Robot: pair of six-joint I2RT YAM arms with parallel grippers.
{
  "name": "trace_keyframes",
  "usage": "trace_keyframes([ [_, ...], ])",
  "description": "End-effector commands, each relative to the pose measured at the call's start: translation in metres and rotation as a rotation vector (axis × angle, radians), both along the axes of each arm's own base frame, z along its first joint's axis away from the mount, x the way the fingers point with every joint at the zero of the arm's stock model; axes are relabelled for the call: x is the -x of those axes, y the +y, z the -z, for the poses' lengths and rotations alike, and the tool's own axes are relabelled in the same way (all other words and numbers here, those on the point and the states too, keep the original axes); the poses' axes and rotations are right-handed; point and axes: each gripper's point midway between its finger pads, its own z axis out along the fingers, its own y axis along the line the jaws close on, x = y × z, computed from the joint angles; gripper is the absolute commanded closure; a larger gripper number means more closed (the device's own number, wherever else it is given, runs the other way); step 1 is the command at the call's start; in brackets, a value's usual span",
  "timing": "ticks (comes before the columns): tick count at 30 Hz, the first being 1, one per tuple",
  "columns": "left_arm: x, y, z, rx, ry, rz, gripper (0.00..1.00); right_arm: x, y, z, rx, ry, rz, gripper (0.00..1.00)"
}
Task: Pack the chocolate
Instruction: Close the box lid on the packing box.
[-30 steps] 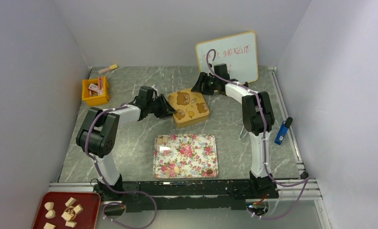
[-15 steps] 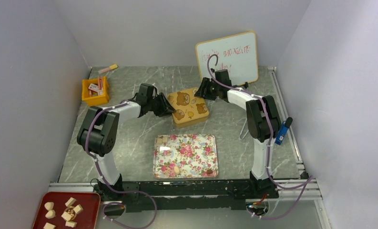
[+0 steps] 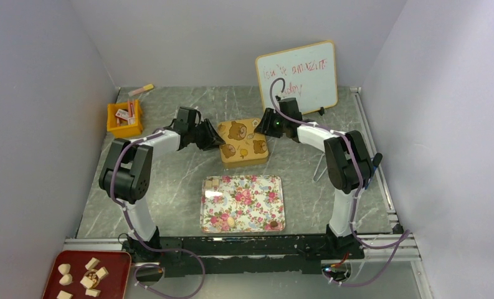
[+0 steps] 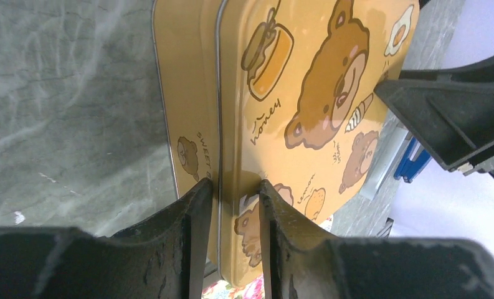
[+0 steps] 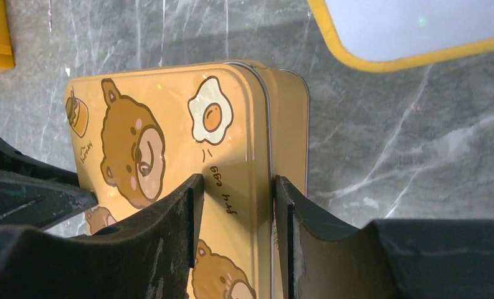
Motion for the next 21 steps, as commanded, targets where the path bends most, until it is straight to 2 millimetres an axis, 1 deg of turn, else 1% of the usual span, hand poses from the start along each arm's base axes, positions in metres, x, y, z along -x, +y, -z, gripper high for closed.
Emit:
trace_keyframes([
  [1, 0.009, 0.028, 0.048, -0.165, 0.089, -0.038, 0.64, 0.130, 0.007, 0.086, 0.137, 0.443, -0.138, 1.00],
  [8, 0.008, 0.033, 0.053, -0.170, 0.097, -0.041, 0.64, 0.155, 0.014, 0.089, 0.147, 0.469, -0.153, 1.00],
  [11, 0.009, 0.035, 0.057, -0.172, 0.104, -0.043, 0.64, 0.160, 0.014, 0.092, 0.151, 0.482, -0.154, 1.00],
  [19, 0.004, 0.039, 0.053, -0.174, 0.091, -0.056, 0.60, 0.148, 0.013, 0.088, 0.184, 0.454, -0.143, 1.00],
  [21, 0.002, 0.040, 0.052, -0.174, 0.085, -0.059, 0.58, 0.148, 0.013, 0.088, 0.187, 0.457, -0.145, 0.96],
])
